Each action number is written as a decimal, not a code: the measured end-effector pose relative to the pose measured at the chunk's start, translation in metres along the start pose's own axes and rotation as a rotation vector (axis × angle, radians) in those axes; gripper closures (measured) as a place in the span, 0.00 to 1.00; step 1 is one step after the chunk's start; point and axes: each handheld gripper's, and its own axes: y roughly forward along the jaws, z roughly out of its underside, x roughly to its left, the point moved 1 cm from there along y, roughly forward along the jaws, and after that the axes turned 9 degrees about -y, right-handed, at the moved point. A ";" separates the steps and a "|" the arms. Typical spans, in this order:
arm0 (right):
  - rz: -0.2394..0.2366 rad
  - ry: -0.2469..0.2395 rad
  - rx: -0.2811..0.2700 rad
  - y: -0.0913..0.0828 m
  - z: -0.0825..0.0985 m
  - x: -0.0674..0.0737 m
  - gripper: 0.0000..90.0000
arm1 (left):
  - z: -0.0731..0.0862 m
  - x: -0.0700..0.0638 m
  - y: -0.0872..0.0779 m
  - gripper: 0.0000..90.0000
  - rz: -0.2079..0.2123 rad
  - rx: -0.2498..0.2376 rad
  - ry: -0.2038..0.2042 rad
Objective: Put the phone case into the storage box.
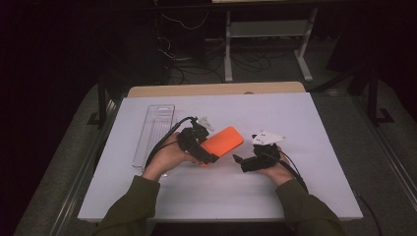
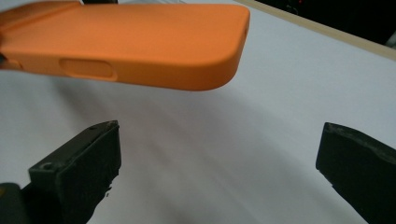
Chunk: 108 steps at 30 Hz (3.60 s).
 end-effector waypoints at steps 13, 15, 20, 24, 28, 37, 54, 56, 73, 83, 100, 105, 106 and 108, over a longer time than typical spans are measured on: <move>0.086 -0.130 0.004 -0.003 -0.001 0.004 0.00 | 0.000 0.000 0.001 0.17 -0.005 0.019 0.021; 0.097 -0.144 0.003 -0.004 -0.001 0.005 0.00 | 0.001 -0.002 0.002 0.17 -0.003 0.008 0.008; 0.121 -0.190 0.004 -0.006 -0.003 0.006 0.00 | 0.001 -0.002 0.002 0.17 0.001 0.010 0.013; 0.145 -0.214 0.004 -0.009 -0.004 0.007 0.00 | 0.001 -0.002 0.002 0.17 0.000 0.007 0.012; 0.173 -0.251 -0.003 -0.011 -0.006 0.006 0.00 | 0.001 -0.002 0.001 0.17 0.001 0.010 0.011; 0.229 -0.360 0.009 -0.015 -0.008 0.008 0.00 | 0.000 -0.003 0.003 0.17 -0.003 0.010 0.015; 0.289 -0.467 0.017 -0.020 -0.010 0.008 0.00 | 0.000 0.000 -0.001 0.17 -0.005 0.003 0.019; 0.292 -0.482 0.015 -0.019 -0.010 0.009 0.00 | -0.001 0.001 -0.001 0.17 -0.005 -0.003 0.018; 0.345 -0.618 0.031 -0.018 -0.014 0.021 0.00 | 0.001 -0.001 0.002 0.17 -0.004 -0.022 -0.013; 0.399 -0.739 0.038 -0.018 -0.015 0.029 0.00 | 0.001 -0.002 0.002 0.17 -0.003 -0.007 -0.012; 0.445 -0.949 0.056 -0.014 -0.013 0.039 0.00 | 0.001 0.000 0.001 0.17 -0.002 0.020 0.016; 0.470 -1.005 0.052 -0.013 -0.013 0.041 0.00 | 0.001 -0.001 0.002 0.17 0.000 0.023 0.016; 0.477 -1.010 0.053 -0.013 -0.012 0.043 0.00 | 0.001 0.000 0.002 0.17 0.001 0.023 0.016; 0.477 -1.007 0.060 -0.012 -0.011 0.045 0.00 | 0.001 -0.001 0.002 0.17 0.000 0.019 0.011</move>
